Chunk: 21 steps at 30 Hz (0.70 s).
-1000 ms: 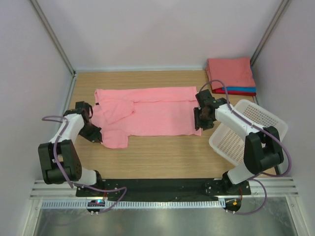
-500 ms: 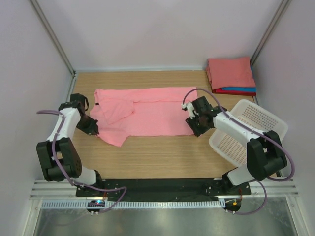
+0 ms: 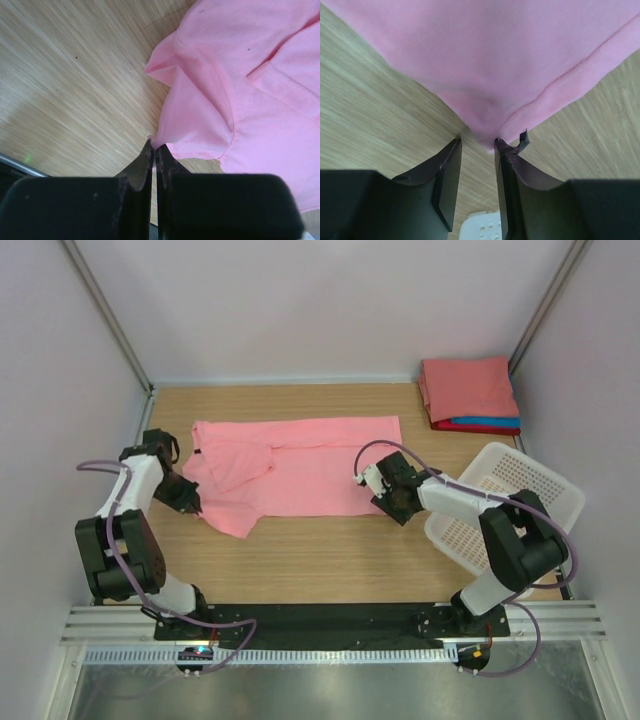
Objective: Fold and stack the t-shirts
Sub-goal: Fold the tshirt
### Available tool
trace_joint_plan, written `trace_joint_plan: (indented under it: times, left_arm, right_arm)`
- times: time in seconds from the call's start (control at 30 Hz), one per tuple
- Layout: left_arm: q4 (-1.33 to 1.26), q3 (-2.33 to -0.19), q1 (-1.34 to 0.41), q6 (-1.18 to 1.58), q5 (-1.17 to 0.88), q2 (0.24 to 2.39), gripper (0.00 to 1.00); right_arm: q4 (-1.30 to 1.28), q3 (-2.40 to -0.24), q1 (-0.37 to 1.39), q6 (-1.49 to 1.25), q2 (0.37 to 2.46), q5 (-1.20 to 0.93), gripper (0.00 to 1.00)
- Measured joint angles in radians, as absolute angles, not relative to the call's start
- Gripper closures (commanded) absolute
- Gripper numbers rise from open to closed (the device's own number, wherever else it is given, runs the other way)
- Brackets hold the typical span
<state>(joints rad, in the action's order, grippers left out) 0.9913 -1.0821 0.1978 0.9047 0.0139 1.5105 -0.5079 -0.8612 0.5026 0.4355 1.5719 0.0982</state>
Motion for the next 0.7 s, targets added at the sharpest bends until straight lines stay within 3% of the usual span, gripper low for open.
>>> trace_joint_plan:
  times: [0.13,0.17,0.2,0.27,0.7]
  left_arm:
    - [0.993,-1.094,0.199,0.904,0.014,1.524,1.0]
    - [0.992,-1.1,0.199,0.904,0.014,1.528,1.0]
    - [0.992,-1.106,0.2,0.904,0.014,1.532,1.0]
    - [0.993,-1.121,0.203,0.904,0.015,1.538,1.0]
    - [1.0,-1.22,0.212,0.9,0.045,1.573,1.0]
  right_arm:
    - [-0.47,-0.857,0.509,0.451,1.583,0.16,0.76]
    - [-0.461,-0.856,0.509,0.456,1.587,0.175,0.81]
    - [-0.453,-0.854,0.509,0.462,1.591,0.187,0.92]
    - [-0.443,-0.851,0.51,0.474,1.594,0.207,0.99]
    - [-0.543,-0.91,0.52,0.527,1.567,0.248,0.99]
